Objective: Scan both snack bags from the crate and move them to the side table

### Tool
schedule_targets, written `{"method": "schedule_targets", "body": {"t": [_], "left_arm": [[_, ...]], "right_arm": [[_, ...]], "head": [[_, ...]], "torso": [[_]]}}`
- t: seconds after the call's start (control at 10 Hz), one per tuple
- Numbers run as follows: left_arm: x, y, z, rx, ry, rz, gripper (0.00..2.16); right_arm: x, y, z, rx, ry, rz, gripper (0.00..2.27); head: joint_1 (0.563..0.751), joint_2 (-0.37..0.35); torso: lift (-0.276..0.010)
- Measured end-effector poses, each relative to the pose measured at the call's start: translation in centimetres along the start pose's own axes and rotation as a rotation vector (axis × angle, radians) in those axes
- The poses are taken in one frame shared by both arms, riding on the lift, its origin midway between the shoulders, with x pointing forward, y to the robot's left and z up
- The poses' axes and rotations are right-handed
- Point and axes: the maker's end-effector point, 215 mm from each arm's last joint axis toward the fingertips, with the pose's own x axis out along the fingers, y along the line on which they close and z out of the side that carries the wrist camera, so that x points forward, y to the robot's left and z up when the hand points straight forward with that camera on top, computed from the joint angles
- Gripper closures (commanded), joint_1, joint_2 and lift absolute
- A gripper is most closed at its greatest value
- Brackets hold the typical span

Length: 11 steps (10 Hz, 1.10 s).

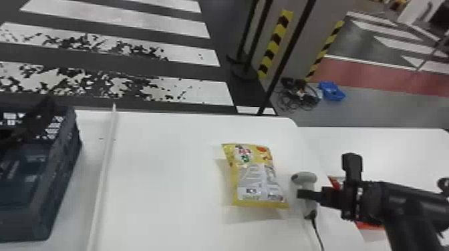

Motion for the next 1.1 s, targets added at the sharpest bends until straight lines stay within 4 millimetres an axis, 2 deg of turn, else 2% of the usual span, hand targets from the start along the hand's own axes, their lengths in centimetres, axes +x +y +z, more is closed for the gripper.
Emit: {"method": "schedule_targets", "body": {"t": [0.4,0.6,0.8,1.1], "left_arm": [[-0.1,0.0,0.1,-0.002,-0.007,0.002,0.03],[0.1,0.1,0.3,-0.002,-0.013,0.004,0.03],[0.2,0.3,0.3,-0.007,-0.015,0.009,0.03],[0.6,-0.2,0.4,-0.010,-0.018,-0.001,0.03]], "right_arm": [[-0.1,0.1,0.4,-0.022,0.015,0.007,2.22],[-1.4,0.4,0.2,-0.029,0.031,0.007,2.22],[-4.4,2.1,-0.4,-0.067,0.064,-0.010,2.22],[-8.0,6.9,-0.1,-0.144,0.043,-0.009,2.22]], "head": [[0.695,-0.328],[0.695,-0.327],[0.695,-0.317],[0.695,-0.273]], "torso": [[-0.095],[-0.095],[-0.095],[-0.095]]}}
